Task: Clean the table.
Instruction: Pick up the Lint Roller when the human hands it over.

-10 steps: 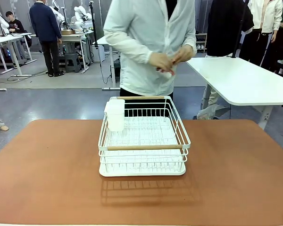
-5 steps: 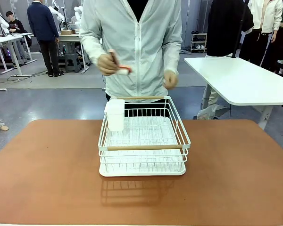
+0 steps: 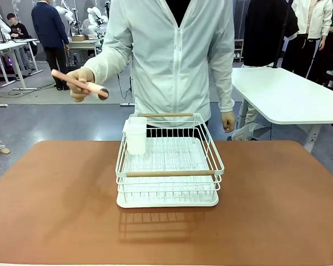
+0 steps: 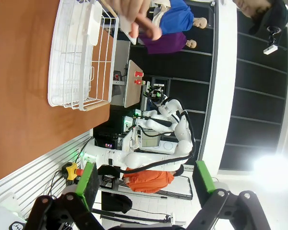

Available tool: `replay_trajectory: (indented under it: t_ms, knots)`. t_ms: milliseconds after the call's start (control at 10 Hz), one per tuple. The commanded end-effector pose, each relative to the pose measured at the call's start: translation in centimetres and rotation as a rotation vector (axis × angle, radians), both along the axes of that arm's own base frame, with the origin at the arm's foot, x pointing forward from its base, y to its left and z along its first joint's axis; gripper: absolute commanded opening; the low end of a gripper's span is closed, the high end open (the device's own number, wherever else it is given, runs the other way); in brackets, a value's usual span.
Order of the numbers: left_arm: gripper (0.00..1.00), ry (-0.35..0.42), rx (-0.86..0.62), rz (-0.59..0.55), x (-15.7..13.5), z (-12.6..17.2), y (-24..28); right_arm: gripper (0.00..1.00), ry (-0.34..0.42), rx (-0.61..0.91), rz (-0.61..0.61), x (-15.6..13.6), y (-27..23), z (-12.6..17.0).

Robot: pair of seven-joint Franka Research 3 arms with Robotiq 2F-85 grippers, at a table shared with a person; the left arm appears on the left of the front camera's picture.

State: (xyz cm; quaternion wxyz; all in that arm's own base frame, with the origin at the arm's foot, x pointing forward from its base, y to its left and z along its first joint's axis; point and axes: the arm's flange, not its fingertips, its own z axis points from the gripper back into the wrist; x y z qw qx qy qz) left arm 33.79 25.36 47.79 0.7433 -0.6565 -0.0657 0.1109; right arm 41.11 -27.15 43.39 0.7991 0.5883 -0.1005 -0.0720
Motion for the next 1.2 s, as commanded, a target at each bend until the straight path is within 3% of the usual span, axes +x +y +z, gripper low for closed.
replay_trajectory:
  t_ms: [0, 1100]
  knots:
    - [1.0, -0.003, -0.003, 0.005, -0.36, 0.6, 0.03, 1.0, -0.005, -0.004, 0.005, -0.26, 0.24, 0.4]
    - [1.0, -0.003, -0.003, 0.005, -0.36, 0.6, 0.03, 1.0, -0.005, -0.004, 0.005, -0.26, 0.24, 0.4]
